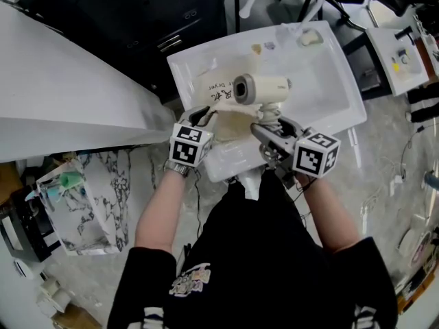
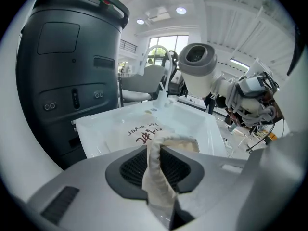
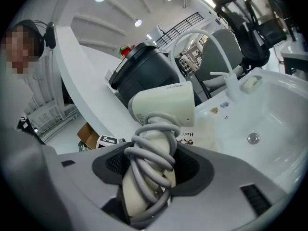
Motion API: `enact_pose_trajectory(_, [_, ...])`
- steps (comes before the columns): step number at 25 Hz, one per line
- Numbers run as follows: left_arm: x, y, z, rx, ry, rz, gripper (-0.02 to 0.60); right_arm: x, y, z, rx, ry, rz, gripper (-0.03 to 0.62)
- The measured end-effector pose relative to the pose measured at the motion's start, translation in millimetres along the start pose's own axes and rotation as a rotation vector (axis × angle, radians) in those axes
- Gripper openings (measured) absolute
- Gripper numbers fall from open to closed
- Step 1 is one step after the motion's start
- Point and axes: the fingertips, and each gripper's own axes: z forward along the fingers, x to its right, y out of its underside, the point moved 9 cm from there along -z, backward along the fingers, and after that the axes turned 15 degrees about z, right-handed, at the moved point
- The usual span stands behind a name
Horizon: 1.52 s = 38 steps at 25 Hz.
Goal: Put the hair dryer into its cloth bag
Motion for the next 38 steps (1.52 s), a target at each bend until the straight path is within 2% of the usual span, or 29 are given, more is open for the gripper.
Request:
enact_pose_trajectory(2, [0.7, -0.7, -0.5, 0.006, -0.001, -0.005, 0.06, 2.3, 7.7, 0.1, -0.017, 0.007, 0.007, 0.242])
enact_pose_trajectory(7, [1.2, 1.1, -0.7, 0.017, -0.002, -0.023, 0.048, 8.1, 28.7, 1.0, -0.074, 0.019, 0.031, 0.242])
enact_pose_trajectory(17, [-0.4, 2.5, 1.4, 0.034, 0.008, -0.073, 0.046, 36.5, 92.6, 11.4, -0.356, 0.083, 0.095, 0.242])
enact_pose_trajectory(22, [-1.2, 1.2, 1.7, 0.033, 0.014, -0.08, 0.046, 50.3, 112.1, 23.0, -0.457, 0.11, 0.139, 0.242])
enact_pose_trajectory(30, [1.8, -0.9, -2.6, 0.028, 0.027, -0.045, 0.046, 52.4, 102.5, 50.5, -0.523, 0.144, 0.199, 0.242])
enact_pose_trajectory(34, [3.3, -4.4, -6.4, 0.032, 0.018, -0.014, 0.046, 59.4, 92.6, 61.3, -0.521, 0.178, 0.244, 0.242])
enact_pose_trajectory(38, [5.0, -5.6, -9.2, 0.034, 0.015, -0.017, 0.046, 68.6, 84.6, 72.7, -0.512, 0.216, 0.271, 0.244])
